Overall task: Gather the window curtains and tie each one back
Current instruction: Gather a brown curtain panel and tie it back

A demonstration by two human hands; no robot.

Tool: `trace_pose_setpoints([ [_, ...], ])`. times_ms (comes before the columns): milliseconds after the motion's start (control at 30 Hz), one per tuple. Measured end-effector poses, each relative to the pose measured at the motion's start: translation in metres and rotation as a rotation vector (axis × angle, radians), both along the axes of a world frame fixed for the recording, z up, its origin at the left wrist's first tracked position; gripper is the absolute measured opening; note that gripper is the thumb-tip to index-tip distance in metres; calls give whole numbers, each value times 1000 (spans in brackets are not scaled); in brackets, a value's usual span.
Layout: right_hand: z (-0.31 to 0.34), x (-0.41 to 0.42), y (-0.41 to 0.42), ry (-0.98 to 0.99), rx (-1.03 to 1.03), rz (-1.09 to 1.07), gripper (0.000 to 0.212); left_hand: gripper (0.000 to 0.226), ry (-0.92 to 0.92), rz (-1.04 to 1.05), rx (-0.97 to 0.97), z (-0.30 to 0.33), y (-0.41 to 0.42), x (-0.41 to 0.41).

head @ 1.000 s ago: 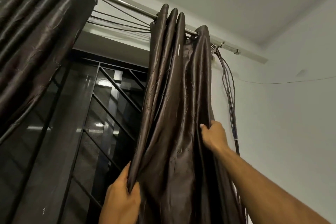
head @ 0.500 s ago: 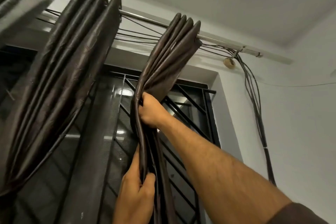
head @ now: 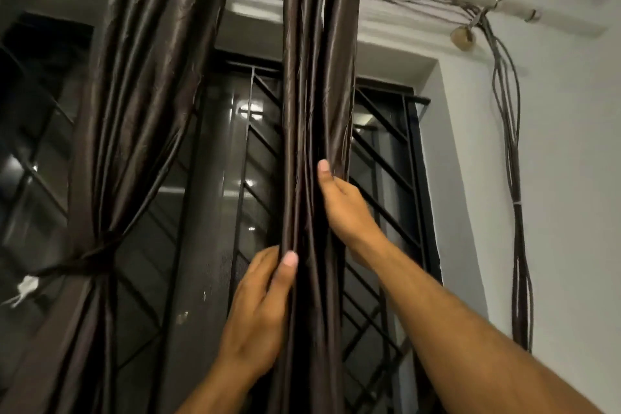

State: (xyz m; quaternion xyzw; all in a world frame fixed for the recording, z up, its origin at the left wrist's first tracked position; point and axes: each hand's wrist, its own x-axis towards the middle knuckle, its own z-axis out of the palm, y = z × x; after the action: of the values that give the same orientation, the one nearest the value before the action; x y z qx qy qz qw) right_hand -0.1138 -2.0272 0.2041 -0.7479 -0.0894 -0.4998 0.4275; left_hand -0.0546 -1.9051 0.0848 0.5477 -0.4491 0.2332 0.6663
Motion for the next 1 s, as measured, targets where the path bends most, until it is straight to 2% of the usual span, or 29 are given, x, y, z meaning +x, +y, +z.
trace_pose_setpoints([
  [67, -25, -14, -13, 99, 101, 15, 67, 48, 82, -19, 50, -6, -4, 4],
  [133, -48, -19, -20, 173, 215, 56, 67, 39, 126, -48, 99, -15, -9, 4],
  [233, -79, -21, -28, 230, 226, 60, 36, 22, 163, -45, 135, -30, -19, 0],
  [333, -105, -26, -31, 274, 262, 104, 42, 20, 202, -28, 148, -43, -30, -3],
  [433, -120, -31, -34, 309, 237, 90, 35, 24, 242, -44, 134, -51, -35, -3],
  [467, -123, -32, -36, 307, 229, 92, 40, 24, 243, -42, 110, -51, -38, -3],
  [600, -132, -39, -40, 286, 188, 214, 61, 13, 203, 3, 43, -50, -44, -6],
  [700, -140, -41, -37, 248, 110, 258, 52, 9, 221, 17, 41, -54, -45, -4],
  [767, -152, -42, -37, 145, 60, 164, 41, 7, 230, 63, 0, -62, -43, -5],
  [800, -159, -43, -38, 94, 46, 125, 43, 10, 223, 105, -29, -69, -41, -7],
  [900, -188, -51, -37, 1, -14, 6, 64, 34, 220, 30, -125, -102, -31, -28],
  [933, -199, -56, -37, -29, -50, -31, 70, 37, 217, -10, -126, -116, -26, -37],
  [1000, -220, -65, -33, -90, -161, -151, 73, 26, 171, 0, -114, -140, -19, -48],
])
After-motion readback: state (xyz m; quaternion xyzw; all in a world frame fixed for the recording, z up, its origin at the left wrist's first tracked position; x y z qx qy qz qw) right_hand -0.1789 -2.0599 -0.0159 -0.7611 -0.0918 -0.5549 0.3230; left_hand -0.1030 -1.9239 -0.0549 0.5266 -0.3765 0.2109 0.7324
